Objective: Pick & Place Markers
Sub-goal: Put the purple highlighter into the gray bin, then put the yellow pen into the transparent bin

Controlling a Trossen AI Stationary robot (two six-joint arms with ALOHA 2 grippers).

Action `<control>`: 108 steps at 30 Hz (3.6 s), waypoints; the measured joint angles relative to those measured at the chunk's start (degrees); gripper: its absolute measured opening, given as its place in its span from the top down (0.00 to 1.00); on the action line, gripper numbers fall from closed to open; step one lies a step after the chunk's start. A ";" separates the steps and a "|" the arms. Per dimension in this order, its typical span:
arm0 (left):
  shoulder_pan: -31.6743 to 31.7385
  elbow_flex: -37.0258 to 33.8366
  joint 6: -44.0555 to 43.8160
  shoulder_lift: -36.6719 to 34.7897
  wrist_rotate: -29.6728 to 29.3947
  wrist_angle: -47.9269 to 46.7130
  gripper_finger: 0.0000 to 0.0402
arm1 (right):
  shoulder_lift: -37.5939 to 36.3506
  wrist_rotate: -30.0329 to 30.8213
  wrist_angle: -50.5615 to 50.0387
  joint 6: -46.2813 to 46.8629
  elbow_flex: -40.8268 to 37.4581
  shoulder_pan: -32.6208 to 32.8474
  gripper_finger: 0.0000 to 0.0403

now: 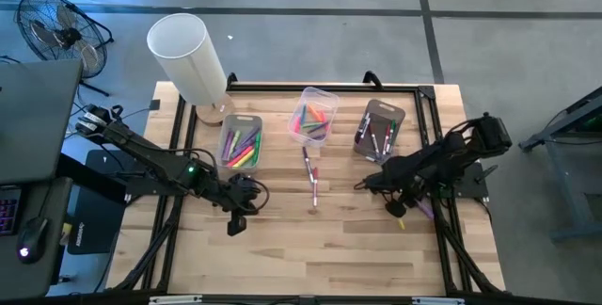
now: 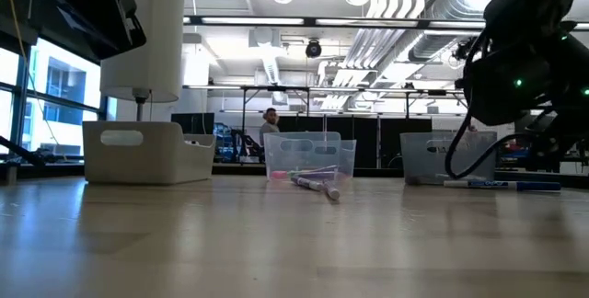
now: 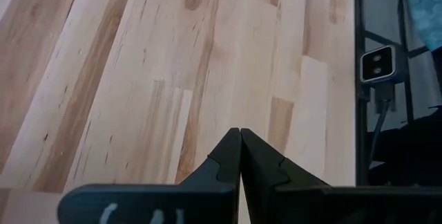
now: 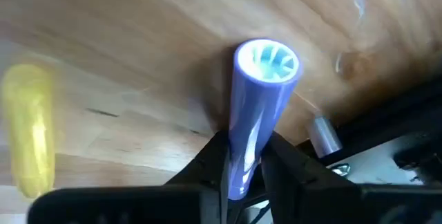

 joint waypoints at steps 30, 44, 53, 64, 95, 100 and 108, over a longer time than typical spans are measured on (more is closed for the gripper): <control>0.00 0.07 19.85 0.04 -23.87 35.65 0.53 | -8.31 55.38 42.98 -17.12 35.19 18.13 0.87; 0.03 0.07 21.35 0.68 -23.73 36.56 0.57 | 8.09 50.42 48.88 -39.69 52.96 11.95 0.86; 0.02 0.07 24.14 0.66 -24.00 35.49 0.57 | 8.98 46.86 48.36 -38.12 54.47 9.48 0.86; 0.09 0.04 25.45 0.66 -25.87 34.62 0.85 | 8.98 44.59 45.58 -34.73 54.47 7.99 0.86; 32.82 -0.51 -10.23 -13.87 -15.10 -27.65 0.74 | 7.56 47.82 32.10 -18.60 53.90 6.86 0.59; 36.69 -0.58 -6.16 -7.98 -10.16 -28.22 0.73 | 7.56 47.95 32.04 -16.24 53.91 6.92 0.59; 35.90 -0.53 3.01 -7.21 -8.08 -23.27 0.73 | 7.56 42.09 26.90 -9.78 53.92 6.92 0.58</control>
